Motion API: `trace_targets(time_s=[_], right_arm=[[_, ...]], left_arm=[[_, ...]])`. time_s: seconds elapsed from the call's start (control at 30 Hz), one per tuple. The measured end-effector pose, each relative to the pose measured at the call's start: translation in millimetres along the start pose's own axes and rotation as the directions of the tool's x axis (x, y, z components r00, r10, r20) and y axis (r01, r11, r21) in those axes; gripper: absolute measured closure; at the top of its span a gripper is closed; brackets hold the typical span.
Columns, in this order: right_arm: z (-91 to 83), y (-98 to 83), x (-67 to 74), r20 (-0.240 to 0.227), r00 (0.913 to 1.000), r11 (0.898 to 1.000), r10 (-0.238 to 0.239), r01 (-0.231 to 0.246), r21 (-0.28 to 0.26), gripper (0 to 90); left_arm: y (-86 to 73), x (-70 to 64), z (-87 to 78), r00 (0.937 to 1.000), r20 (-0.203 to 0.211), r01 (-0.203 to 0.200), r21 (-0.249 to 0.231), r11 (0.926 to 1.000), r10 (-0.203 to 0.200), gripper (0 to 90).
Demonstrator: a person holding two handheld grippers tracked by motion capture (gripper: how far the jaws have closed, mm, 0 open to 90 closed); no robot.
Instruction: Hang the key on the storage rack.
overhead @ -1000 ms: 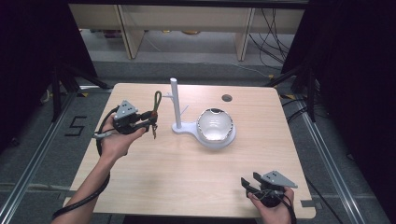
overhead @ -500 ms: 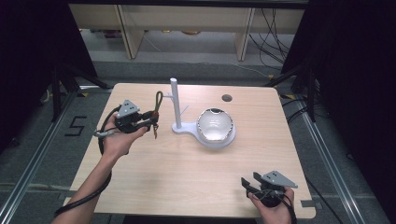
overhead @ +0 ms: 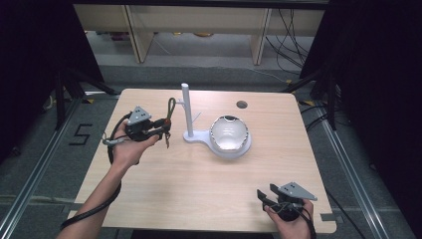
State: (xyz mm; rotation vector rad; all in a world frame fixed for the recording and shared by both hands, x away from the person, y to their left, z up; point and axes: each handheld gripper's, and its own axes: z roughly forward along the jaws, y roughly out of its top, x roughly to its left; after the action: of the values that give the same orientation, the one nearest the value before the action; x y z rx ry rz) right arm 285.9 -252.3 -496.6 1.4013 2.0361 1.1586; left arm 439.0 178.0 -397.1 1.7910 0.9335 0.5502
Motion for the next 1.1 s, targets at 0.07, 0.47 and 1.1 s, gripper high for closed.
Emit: trace_targets(time_s=[0.07,0.47,1.1], right_arm=[[-0.1,-0.1,0.2,0.004,1.0,1.0,-0.003,0.003,0.006,45.5],[0.3,-0.4,-0.2,0.0,1.0,1.0,0.0,0.0,0.0,45.5],[0.0,-0.4,-0.2,0.006,1.0,1.0,0.005,-0.005,0.002,45.5]], left_arm=[[0.6,0.0,0.5,1.0,-0.003,-0.004,0.007,1.0,0.004,68.2],[1.3,-1.9,7.2,1.0,-0.002,0.007,0.009,0.9999,-0.007,68.2],[1.4,-5.5,18.7,0.9999,0.001,0.016,0.022,0.9996,-0.016,68.0]])
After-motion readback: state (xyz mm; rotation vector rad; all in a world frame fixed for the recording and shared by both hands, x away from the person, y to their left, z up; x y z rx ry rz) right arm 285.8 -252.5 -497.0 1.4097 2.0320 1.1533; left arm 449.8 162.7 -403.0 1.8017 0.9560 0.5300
